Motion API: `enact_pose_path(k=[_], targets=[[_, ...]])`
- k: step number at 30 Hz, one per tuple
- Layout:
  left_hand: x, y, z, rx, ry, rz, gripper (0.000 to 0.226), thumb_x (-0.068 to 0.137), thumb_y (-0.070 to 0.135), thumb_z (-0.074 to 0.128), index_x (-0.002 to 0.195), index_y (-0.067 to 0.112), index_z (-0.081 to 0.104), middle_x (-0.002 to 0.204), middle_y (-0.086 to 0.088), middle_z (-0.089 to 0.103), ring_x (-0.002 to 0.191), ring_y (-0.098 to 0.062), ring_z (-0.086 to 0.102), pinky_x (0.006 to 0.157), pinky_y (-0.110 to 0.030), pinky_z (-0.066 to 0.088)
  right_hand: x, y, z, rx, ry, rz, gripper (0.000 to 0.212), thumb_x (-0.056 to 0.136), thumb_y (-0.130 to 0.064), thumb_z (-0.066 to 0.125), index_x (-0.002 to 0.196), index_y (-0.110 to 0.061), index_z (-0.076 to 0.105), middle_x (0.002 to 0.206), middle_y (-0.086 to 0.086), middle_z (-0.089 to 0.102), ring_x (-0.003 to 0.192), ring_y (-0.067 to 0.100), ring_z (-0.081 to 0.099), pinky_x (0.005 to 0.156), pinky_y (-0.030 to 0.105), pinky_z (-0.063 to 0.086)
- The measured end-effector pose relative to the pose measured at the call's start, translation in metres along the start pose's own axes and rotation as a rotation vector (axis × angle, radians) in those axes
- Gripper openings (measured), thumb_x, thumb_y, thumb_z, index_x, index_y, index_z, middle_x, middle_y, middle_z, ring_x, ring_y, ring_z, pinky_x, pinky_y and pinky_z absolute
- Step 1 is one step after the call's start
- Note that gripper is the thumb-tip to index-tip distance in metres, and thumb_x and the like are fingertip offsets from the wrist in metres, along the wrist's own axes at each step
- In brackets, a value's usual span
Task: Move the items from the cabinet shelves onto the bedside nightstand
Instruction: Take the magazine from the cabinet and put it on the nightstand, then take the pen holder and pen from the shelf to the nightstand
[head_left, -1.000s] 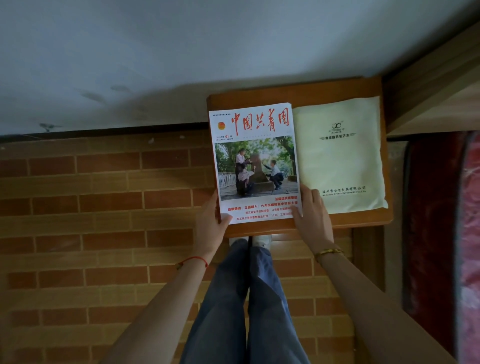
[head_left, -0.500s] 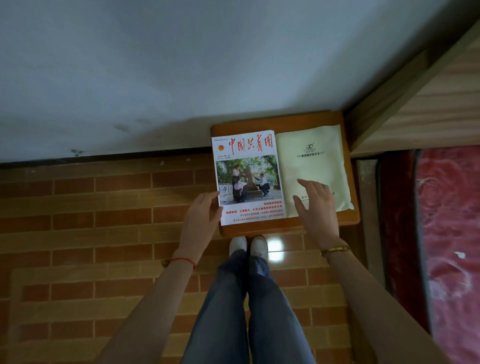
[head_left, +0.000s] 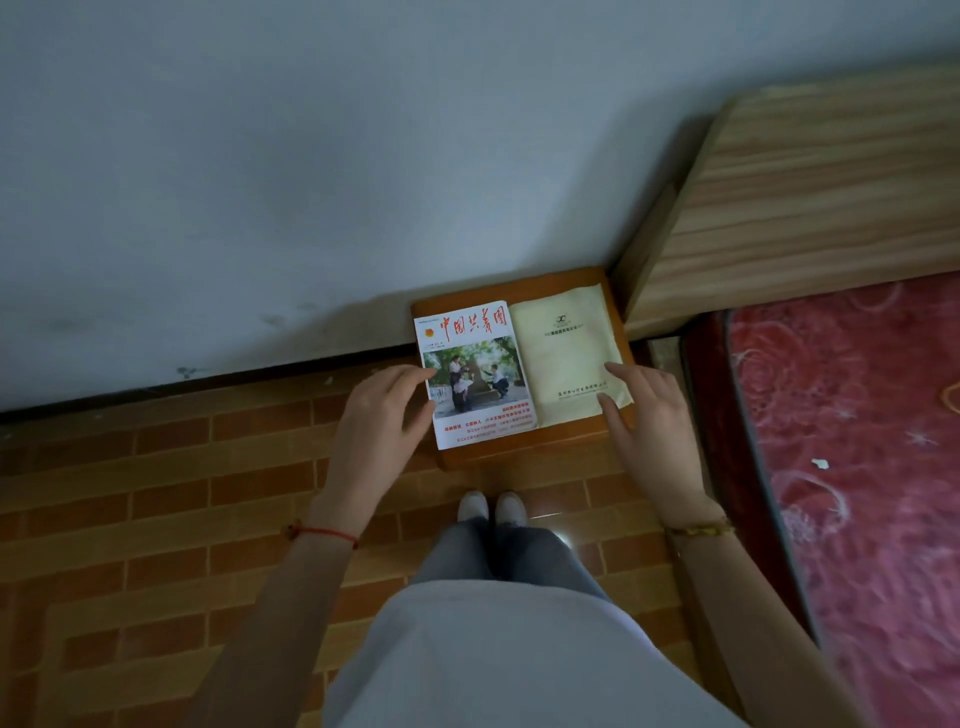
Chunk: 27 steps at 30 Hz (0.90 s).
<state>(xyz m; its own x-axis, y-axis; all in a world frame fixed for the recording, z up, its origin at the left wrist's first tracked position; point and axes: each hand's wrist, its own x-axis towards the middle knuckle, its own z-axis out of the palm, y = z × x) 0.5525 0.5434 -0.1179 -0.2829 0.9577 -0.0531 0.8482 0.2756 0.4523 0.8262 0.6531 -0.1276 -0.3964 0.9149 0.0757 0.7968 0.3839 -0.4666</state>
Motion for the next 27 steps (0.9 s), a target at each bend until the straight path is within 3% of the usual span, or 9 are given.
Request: enact_pose_path(k=[7,10,13,20,27], targets=[[-0.022,0.028,-0.022,-0.010,-0.058,0.089,0.042,0.092,0.026,0.066,0.132,0.017,0.059,0.131,-0.001,0.063,0.122,-0.019,0.057,0.099,-0.024,0.038,-0.036,-0.024,-0.030,-0.004,0.073,0.025,0.035,0.093,-0.017,0.063,0.126,-0.009,0.059,0.118,0.007,0.063,0.115,0.024,0.053,0.101,0.038,0.044],[-0.023,0.036,-0.031,-0.023,-0.074,0.181,0.040,0.092,0.025,0.066,0.131,0.017,0.060,0.128,-0.003,0.064,0.117,-0.019,0.061,0.098,-0.027,0.045,-0.058,-0.032,-0.040,-0.005,0.109,0.094,0.035,0.094,-0.021,0.061,0.128,-0.013,0.058,0.120,0.004,0.062,0.117,0.020,0.051,0.101,0.039,0.044],[-0.018,0.041,-0.040,-0.056,-0.114,0.269,0.039,0.094,0.027,0.063,0.130,0.016,0.059,0.129,-0.004,0.063,0.117,-0.019,0.061,0.092,-0.034,0.057,-0.083,-0.041,-0.048,-0.019,0.160,0.192,0.034,0.096,-0.026,0.058,0.129,-0.016,0.057,0.121,0.000,0.060,0.117,0.017,0.050,0.101,0.037,0.044],[-0.004,0.041,-0.058,-0.113,-0.232,0.533,0.038,0.093,0.023,0.065,0.129,0.013,0.062,0.129,-0.007,0.064,0.116,-0.022,0.061,0.085,-0.042,0.060,-0.151,-0.090,-0.043,-0.058,0.338,0.460,0.034,0.096,-0.026,0.054,0.129,-0.019,0.057,0.121,-0.004,0.059,0.117,0.014,0.049,0.099,0.035,0.045],[-0.014,0.044,-0.077,-0.082,-0.411,0.887,0.042,0.092,0.028,0.067,0.132,0.019,0.060,0.133,-0.005,0.062,0.122,-0.022,0.057,0.097,-0.041,0.054,-0.230,-0.188,-0.019,-0.063,0.567,0.798,0.037,0.092,-0.019,0.062,0.129,-0.014,0.057,0.120,0.000,0.060,0.118,0.015,0.049,0.100,0.034,0.046]])
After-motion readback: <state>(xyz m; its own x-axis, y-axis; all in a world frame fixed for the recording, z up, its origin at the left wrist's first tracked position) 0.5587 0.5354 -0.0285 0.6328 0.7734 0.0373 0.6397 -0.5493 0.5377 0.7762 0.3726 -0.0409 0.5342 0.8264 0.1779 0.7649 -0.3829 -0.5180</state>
